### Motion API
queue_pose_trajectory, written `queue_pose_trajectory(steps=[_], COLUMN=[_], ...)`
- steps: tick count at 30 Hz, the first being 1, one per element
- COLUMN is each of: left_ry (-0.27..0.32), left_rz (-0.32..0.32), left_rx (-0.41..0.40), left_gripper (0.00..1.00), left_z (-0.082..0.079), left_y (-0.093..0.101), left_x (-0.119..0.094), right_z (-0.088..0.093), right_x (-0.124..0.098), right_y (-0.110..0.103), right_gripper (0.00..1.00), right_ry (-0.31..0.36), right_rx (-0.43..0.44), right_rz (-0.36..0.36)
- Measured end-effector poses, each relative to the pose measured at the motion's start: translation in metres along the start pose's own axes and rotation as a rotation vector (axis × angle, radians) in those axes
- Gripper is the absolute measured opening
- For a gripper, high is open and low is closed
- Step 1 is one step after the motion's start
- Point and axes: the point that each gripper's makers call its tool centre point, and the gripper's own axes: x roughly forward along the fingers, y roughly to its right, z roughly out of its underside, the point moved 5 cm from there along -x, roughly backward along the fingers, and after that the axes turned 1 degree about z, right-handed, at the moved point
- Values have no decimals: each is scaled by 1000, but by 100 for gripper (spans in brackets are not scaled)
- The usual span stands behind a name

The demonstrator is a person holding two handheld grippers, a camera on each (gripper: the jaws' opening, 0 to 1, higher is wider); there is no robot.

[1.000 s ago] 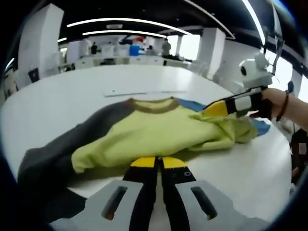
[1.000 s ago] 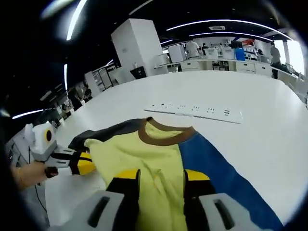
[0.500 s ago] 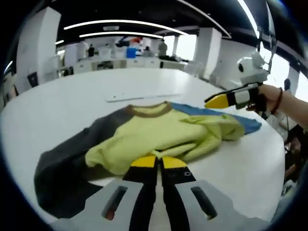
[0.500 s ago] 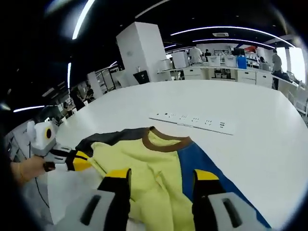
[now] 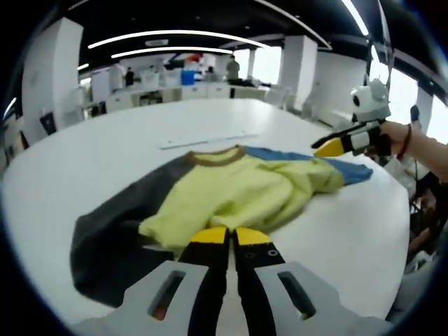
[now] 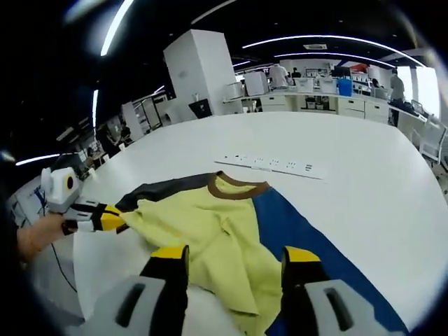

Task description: Fold the garment on the visible template until the final outline fits inside the template.

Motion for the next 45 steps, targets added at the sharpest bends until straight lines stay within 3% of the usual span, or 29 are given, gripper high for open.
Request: queue_pose_trajectory(steps=[9, 22, 29, 31, 37, 45], left_ry=[-8, -16, -27, -29, -38, -47], left_rz=[-9, -39, -49, -49, -50, -63], left_rx=[1, 10, 9, 8, 2, 4], left_gripper=[0, 0, 0, 0, 0, 0], left_z=[1, 5, 8, 9, 13, 18], left_y=[1, -6, -8, -7, -8, -10], left_x=[-12, -31, -35, -36, -41, -57], right_z=[24, 62, 68, 69, 67, 62], right_x=[-24, -35, -35, -30, -38, -65], right_y=[7, 6, 10, 18, 11, -2], right_gripper=[48, 25, 5, 2, 0, 0], right_ry=[-44, -118, -118, -128, -114, -93], right_rx=[-34, -26, -91, -72, -75, -83], right_rz=[40, 70, 110, 103, 92, 61])
